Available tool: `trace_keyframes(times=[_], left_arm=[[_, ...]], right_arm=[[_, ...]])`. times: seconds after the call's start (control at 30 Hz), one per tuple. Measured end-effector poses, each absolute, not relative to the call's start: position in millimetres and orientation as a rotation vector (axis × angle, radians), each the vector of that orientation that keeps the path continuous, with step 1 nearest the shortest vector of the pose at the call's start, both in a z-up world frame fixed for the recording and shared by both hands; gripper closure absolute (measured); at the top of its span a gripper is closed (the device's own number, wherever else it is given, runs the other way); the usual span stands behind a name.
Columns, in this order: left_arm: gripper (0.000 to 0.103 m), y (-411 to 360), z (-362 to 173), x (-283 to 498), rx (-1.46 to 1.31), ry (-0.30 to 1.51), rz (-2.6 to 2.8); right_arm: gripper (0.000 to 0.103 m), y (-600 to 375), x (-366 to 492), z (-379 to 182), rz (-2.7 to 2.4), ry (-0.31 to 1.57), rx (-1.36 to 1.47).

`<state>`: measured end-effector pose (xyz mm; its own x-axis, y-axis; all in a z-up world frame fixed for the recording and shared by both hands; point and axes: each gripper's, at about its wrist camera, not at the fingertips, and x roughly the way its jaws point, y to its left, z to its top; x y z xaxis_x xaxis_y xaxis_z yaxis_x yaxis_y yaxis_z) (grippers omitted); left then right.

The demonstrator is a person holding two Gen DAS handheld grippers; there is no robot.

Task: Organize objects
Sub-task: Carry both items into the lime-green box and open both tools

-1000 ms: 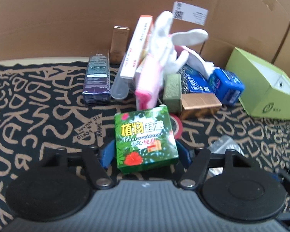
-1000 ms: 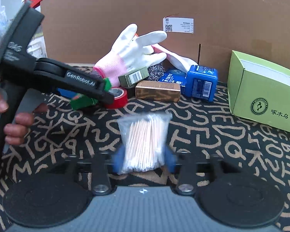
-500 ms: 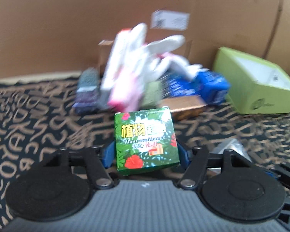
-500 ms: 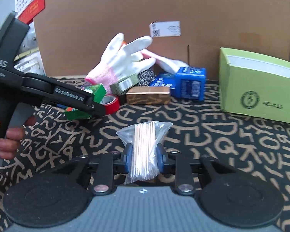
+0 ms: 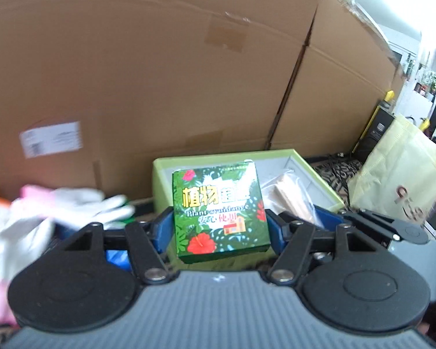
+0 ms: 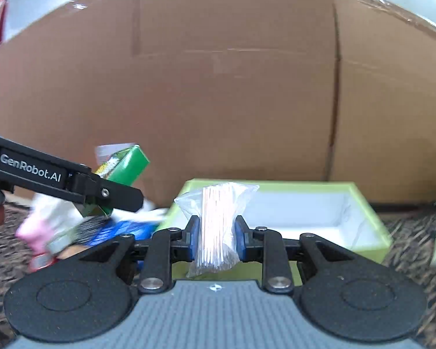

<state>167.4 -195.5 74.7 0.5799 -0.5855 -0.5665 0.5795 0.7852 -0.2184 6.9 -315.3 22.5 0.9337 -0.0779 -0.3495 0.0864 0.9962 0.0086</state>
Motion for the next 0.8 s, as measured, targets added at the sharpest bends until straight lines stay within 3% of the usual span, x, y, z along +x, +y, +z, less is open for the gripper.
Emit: trace_keyframes(times=[0.4, 0.47, 0.5, 0.53, 0.57, 0.63, 0.77, 0.8], left_arm=[[0.039, -278.9, 16.4, 256.3, 0.062, 0.767, -0.593], [0.031, -279.9, 10.5, 259.9, 0.055, 0.774, -0.597], [0.019, -279.0, 9.4, 260.3, 0.042, 0.768, -0.616], [0.006, -277.3, 9.9, 259.0, 0.029, 0.760, -0.611], [0.003, -274.1, 11.9, 256.0, 0.014, 0.744, -0.597], [0.000, -266.0, 20.8, 246.7, -0.017, 0.725, -0.591], [0.000, -237.0, 43.6, 216.7, -0.068, 0.671, -0.623], [0.000, -228.0, 48.7, 206.7, -0.076, 0.644, -0.615]], right_arm=[[0.075, -371.7, 124.9, -26.6, -0.115, 0.580, 0.034], [0.075, -372.5, 132.6, -33.8, -0.111, 0.607, 0.026], [0.074, -373.0, 136.0, -37.1, -0.107, 0.622, 0.026], [0.068, -373.9, 138.9, -40.0, -0.099, 0.639, 0.034], [0.063, -375.3, 140.4, -42.1, -0.092, 0.651, 0.047], [0.039, -377.3, 138.1, -41.4, -0.104, 0.651, 0.055], [0.037, -375.6, 104.9, -18.5, -0.166, 0.533, 0.024], [0.031, -373.8, 92.9, -11.8, -0.176, 0.490, 0.025]])
